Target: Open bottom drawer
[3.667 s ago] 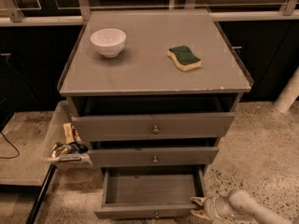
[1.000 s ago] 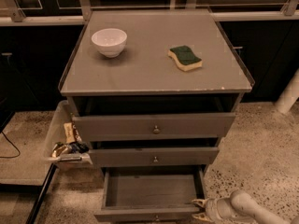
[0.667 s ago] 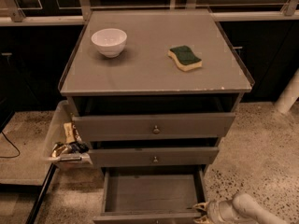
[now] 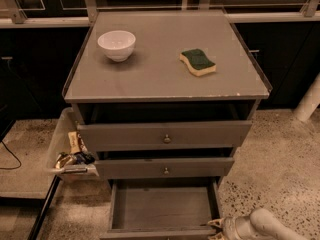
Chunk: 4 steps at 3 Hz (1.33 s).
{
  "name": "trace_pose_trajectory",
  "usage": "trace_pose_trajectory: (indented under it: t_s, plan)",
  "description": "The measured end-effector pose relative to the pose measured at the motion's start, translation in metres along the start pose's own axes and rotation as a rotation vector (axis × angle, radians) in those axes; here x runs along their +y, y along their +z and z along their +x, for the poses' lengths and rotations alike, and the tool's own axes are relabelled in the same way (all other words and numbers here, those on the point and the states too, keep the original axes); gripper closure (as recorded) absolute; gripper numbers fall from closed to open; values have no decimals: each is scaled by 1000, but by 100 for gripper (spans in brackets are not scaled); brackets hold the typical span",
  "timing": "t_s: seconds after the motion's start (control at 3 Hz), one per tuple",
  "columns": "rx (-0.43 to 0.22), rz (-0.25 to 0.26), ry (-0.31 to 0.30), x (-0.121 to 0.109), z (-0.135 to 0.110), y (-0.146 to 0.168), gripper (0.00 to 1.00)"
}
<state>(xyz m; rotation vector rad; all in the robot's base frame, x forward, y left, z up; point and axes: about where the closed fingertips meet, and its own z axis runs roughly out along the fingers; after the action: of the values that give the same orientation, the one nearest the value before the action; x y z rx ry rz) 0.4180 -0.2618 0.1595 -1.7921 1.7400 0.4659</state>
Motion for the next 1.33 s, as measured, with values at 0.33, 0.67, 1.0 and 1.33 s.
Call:
trace_pose_trajectory:
  t_s: [0.33, 0.67, 1.0, 1.33]
  plan:
    - [0, 0, 0, 0, 0, 0, 58]
    - [0, 0, 0, 0, 0, 0, 35]
    - [0, 0, 0, 0, 0, 0, 11]
    - [-1, -6, -7, 1, -4, -1, 0]
